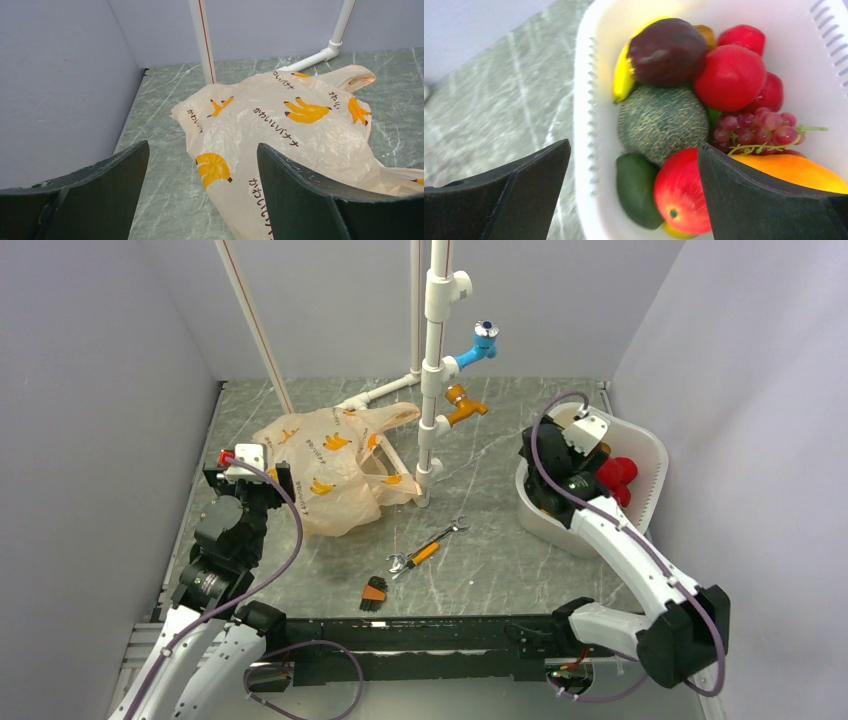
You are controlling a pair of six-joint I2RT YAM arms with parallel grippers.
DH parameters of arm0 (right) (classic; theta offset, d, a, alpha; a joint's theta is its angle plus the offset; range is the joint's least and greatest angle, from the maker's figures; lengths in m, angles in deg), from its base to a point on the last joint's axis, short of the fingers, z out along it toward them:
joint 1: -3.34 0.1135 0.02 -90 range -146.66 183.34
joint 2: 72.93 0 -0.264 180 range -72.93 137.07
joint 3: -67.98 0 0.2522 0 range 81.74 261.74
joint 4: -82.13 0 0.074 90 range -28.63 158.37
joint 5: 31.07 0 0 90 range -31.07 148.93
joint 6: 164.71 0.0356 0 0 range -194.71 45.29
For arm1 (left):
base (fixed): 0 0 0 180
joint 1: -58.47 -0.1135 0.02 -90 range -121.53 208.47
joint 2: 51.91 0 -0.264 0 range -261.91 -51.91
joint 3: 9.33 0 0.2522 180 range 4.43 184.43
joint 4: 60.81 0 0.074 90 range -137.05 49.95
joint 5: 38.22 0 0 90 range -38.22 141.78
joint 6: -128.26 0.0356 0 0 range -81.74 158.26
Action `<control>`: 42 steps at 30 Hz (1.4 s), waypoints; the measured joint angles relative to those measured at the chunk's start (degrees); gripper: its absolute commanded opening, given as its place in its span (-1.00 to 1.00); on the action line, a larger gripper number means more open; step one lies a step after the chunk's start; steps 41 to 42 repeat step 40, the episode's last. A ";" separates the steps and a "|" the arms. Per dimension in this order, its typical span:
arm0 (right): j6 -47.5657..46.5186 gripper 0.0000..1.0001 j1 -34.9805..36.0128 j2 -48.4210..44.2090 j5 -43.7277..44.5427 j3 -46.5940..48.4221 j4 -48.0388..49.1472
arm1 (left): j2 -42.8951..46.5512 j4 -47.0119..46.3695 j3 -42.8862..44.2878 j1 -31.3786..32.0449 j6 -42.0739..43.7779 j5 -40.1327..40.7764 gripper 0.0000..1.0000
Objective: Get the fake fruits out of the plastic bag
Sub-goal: Place the fake fruit in the bin, then reset both arms
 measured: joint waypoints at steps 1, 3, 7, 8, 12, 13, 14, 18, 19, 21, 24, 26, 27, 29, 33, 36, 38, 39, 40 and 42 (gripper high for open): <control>-0.31 0.99 1.40 -0.96 0.33 0.11 -0.50 | 0.00 0.02 0.00 0.00 -0.04 -0.04 0.71; -1.11 0.99 5.01 -3.39 0.35 0.42 -1.51 | 0.17 0.11 0.00 0.00 -0.17 -0.17 0.73; -3.54 0.99 8.48 -7.82 -2.40 0.76 -3.89 | 1.95 1.22 0.13 0.00 -2.27 -0.63 0.74; -4.02 0.99 8.74 -9.14 -3.76 0.79 -4.79 | 2.14 1.29 0.20 0.00 -2.56 -0.70 0.74; -5.31 0.99 8.94 -16.15 -9.46 0.83 -8.48 | 3.26 5.64 4.17 0.00 -6.67 -2.82 0.76; -5.57 0.99 8.96 -18.58 -10.97 0.83 -9.27 | 3.72 6.75 5.68 0.00 -7.72 -3.72 0.76; -5.95 0.99 8.98 -21.16 -12.39 0.85 -9.86 | 4.20 7.65 7.08 0.00 -8.81 -4.61 0.77; -7.13 0.99 8.98 -30.71 -16.31 0.87 -10.93 | 6.19 10.69 13.22 0.00 -12.48 -8.85 0.77; -7.41 0.99 8.98 -33.05 -16.65 0.98 -11.28 | 6.67 11.37 14.91 0.00 -13.51 -10.01 0.77; -8.09 0.99 8.98 -36.89 -17.53 1.66 -11.89 | 7.52 11.98 17.40 0.00 -15.15 -11.87 0.77; -9.01 0.99 8.98 -39.95 -18.08 2.71 -12.92 | 9.07 13.07 20.37 0.00 -17.20 -14.56 0.79; -9.86 0.99 8.98 -41.46 -18.29 3.48 -13.86 | 10.23 13.68 21.86 0.00 -18.29 -15.74 0.79; -10.32 0.99 8.98 -42.27 -18.51 3.89 -14.12 | 10.82 13.99 22.47 0.00 -18.97 -16.17 0.80; -11.17 0.99 8.98 -44.26 -18.73 4.72 -14.29 | 12.07 14.10 23.71 0.00 -19.98 -16.83 0.80; -12.83 0.99 8.98 -48.87 -19.08 6.16 -13.75 | 13.79 13.94 25.51 0.00 -21.70 -18.01 0.80; -13.90 0.99 8.98 -51.28 -19.02 7.32 -12.74 | 14.19 13.94 26.36 0.00 -22.60 -18.43 0.80; -14.19 0.99 8.98 -51.84 -18.78 7.96 -12.26 | 14.16 14.08 26.58 0.00 -22.99 -18.64 0.80; -14.34 0.99 8.98 -51.91 -18.45 8.11 -12.09 | 14.19 14.14 26.58 0.00 -23.15 -18.69 0.80; -14.43 0.99 8.98 -51.93 -18.21 8.11 -11.89 | 14.16 14.19 26.58 0.00 -23.26 -18.69 0.80; -14.43 0.99 8.98 -51.93 -18.21 8.11 -11.89 | 14.16 14.19 26.58 0.00 -23.26 -18.69 0.80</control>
